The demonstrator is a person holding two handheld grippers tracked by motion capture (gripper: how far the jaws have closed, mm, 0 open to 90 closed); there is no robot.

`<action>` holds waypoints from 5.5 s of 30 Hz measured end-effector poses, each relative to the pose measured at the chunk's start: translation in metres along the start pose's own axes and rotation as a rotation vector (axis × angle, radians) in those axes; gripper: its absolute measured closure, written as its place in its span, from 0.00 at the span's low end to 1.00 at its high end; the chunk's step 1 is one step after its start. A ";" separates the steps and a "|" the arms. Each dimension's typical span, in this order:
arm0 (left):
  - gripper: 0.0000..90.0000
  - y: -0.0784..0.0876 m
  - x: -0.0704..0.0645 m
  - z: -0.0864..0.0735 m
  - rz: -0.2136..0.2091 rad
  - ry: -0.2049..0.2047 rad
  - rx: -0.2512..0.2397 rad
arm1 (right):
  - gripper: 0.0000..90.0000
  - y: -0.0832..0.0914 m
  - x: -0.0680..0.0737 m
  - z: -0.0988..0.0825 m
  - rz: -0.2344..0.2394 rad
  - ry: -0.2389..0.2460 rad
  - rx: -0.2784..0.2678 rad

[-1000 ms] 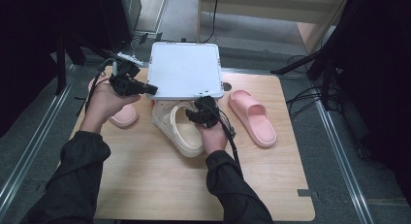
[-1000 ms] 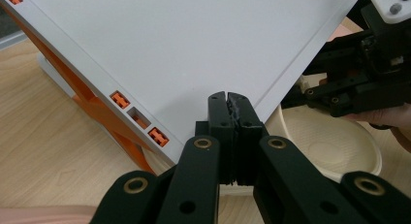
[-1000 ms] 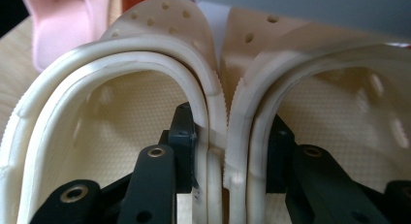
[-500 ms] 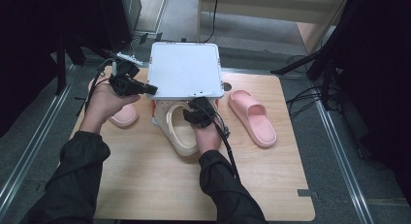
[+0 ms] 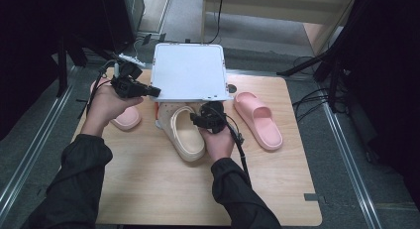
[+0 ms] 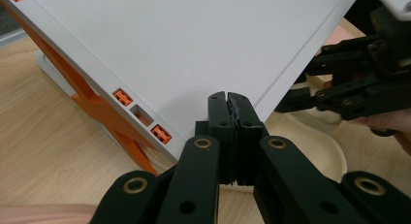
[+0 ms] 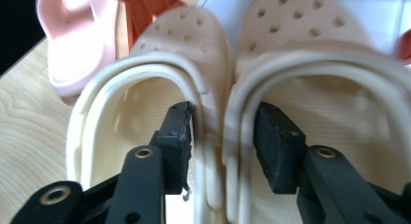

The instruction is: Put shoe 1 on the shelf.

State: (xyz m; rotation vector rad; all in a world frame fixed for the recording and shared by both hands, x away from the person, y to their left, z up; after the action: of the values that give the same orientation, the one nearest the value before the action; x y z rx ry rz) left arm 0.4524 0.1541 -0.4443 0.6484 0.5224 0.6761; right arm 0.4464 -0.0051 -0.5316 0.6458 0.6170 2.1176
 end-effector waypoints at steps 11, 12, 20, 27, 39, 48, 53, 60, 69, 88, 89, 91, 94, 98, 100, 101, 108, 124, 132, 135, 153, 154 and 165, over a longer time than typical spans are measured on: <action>0.99 0.000 0.000 0.000 0.003 0.003 0.003 | 0.94 0.056 0.005 -0.014 0.056 0.104 -0.030; 0.99 0.000 0.000 0.000 0.005 0.003 0.003 | 0.95 0.060 0.007 -0.018 0.067 0.109 -0.028; 0.99 0.000 0.000 0.000 -0.002 0.006 0.000 | 0.96 0.079 0.021 -0.046 0.121 0.154 0.005; 0.99 0.001 0.001 0.000 0.000 0.009 0.000 | 0.98 0.080 0.038 -0.077 0.170 0.181 0.037; 0.97 0.001 0.001 0.000 0.007 0.000 -0.003 | 1.00 0.070 0.051 -0.114 0.203 0.243 0.113; 0.99 0.002 0.001 -0.001 0.016 0.009 0.012 | 1.00 0.055 0.041 -0.121 0.183 0.226 0.156; 0.99 0.001 0.001 -0.001 0.010 0.011 0.009 | 1.00 0.052 0.043 -0.117 0.190 0.217 0.152; 0.99 0.001 0.001 -0.001 0.003 0.014 0.003 | 1.00 0.041 0.052 -0.102 0.201 0.205 0.136; 0.99 0.001 0.001 -0.001 0.001 0.023 0.004 | 1.00 0.019 0.057 -0.077 0.157 0.210 0.135; 1.00 0.002 0.002 -0.002 -0.008 0.041 -0.002 | 1.00 0.002 0.072 -0.069 0.180 0.219 0.110; 1.00 0.003 0.002 -0.002 -0.007 0.042 -0.002 | 1.00 0.003 0.071 -0.071 0.178 0.211 0.112; 1.00 0.003 0.002 -0.002 -0.007 0.040 -0.002 | 1.00 0.006 0.068 -0.073 0.180 0.208 0.112; 1.00 0.002 0.002 -0.002 -0.010 0.043 -0.002 | 1.00 0.010 0.060 -0.078 0.155 0.204 0.113; 1.00 0.002 0.002 -0.002 -0.009 0.044 -0.003 | 1.00 0.008 0.052 -0.079 0.126 0.194 0.117; 1.00 0.003 0.002 -0.002 -0.006 0.045 -0.003 | 1.00 0.006 0.053 -0.076 0.130 0.186 0.119; 1.00 0.002 0.002 -0.002 -0.006 0.045 -0.003 | 1.00 0.003 0.053 -0.074 0.121 0.194 0.115; 1.00 0.003 0.002 -0.003 -0.010 0.047 -0.002 | 1.00 -0.018 0.058 -0.060 0.083 0.225 0.091; 0.99 0.003 0.002 -0.003 -0.009 0.049 -0.003 | 1.00 -0.039 0.055 -0.036 0.110 0.112 0.043; 0.99 0.003 0.002 -0.003 -0.009 0.053 -0.006 | 1.00 -0.006 0.055 -0.051 0.155 0.127 0.034; 0.99 0.003 0.002 -0.003 -0.008 0.056 -0.007 | 0.99 0.006 0.052 -0.058 0.168 0.127 0.032; 0.99 0.003 0.003 -0.003 -0.010 0.061 -0.007 | 0.98 0.072 -0.005 -0.095 0.158 0.121 0.067; 0.99 0.003 0.003 -0.003 -0.010 0.061 -0.008 | 0.97 0.073 -0.007 -0.097 0.156 0.117 0.066; 0.99 0.003 0.003 -0.003 -0.009 0.060 -0.007 | 0.93 0.067 -0.026 -0.105 0.116 0.113 0.097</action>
State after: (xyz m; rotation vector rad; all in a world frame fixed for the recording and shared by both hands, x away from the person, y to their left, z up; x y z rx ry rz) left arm 0.4514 0.1587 -0.4448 0.6199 0.5779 0.6904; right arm 0.3567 -0.0842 -0.5744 0.6314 0.7648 2.2554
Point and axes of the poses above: each handheld gripper's, and its own axes: y roughly backward along the jaws, z roughly out of its top, x roughly to its left, the point moved 10 cm from there along -y, roughly forward along the jaws
